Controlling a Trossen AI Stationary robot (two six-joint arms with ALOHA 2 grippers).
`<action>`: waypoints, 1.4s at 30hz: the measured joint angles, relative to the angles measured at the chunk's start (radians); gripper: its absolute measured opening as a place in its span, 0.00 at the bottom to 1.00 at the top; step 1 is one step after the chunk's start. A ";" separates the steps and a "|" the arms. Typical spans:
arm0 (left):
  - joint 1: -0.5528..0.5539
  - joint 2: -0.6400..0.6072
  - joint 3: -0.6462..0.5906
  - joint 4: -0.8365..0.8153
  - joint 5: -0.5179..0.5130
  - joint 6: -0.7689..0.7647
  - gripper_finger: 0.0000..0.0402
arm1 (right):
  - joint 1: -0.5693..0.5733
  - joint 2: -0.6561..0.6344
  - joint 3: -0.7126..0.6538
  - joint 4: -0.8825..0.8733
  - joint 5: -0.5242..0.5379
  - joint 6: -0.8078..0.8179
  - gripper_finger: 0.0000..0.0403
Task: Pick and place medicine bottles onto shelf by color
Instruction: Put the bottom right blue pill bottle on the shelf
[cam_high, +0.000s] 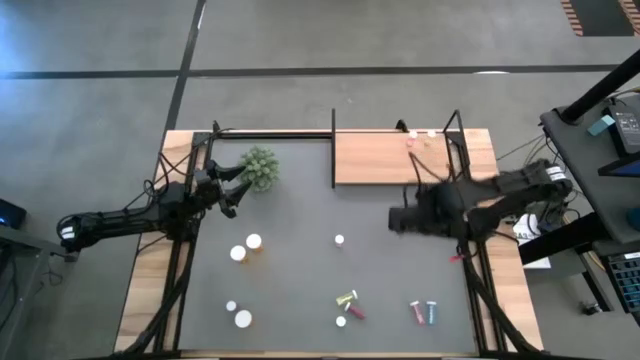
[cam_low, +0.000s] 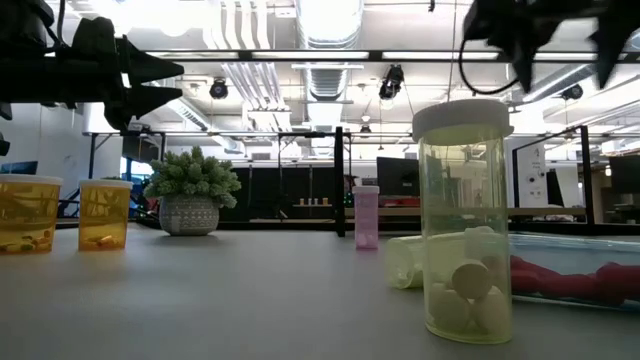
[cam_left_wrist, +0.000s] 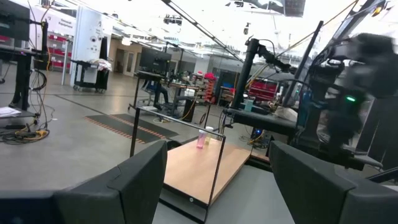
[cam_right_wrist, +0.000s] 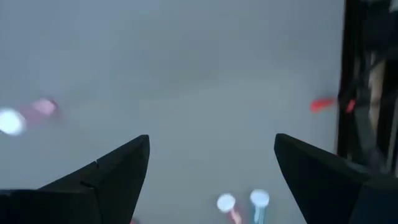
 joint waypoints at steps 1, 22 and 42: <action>0.000 0.000 0.000 0.000 0.000 0.000 0.67 | 0.054 0.013 -0.001 0.000 0.000 0.064 0.83; 0.000 0.000 0.000 0.000 0.000 0.000 0.67 | 0.516 0.188 -0.103 0.183 -0.030 0.499 0.83; 0.000 0.000 0.000 0.000 0.000 0.000 0.67 | 0.661 0.039 -0.555 0.861 -0.107 0.637 0.83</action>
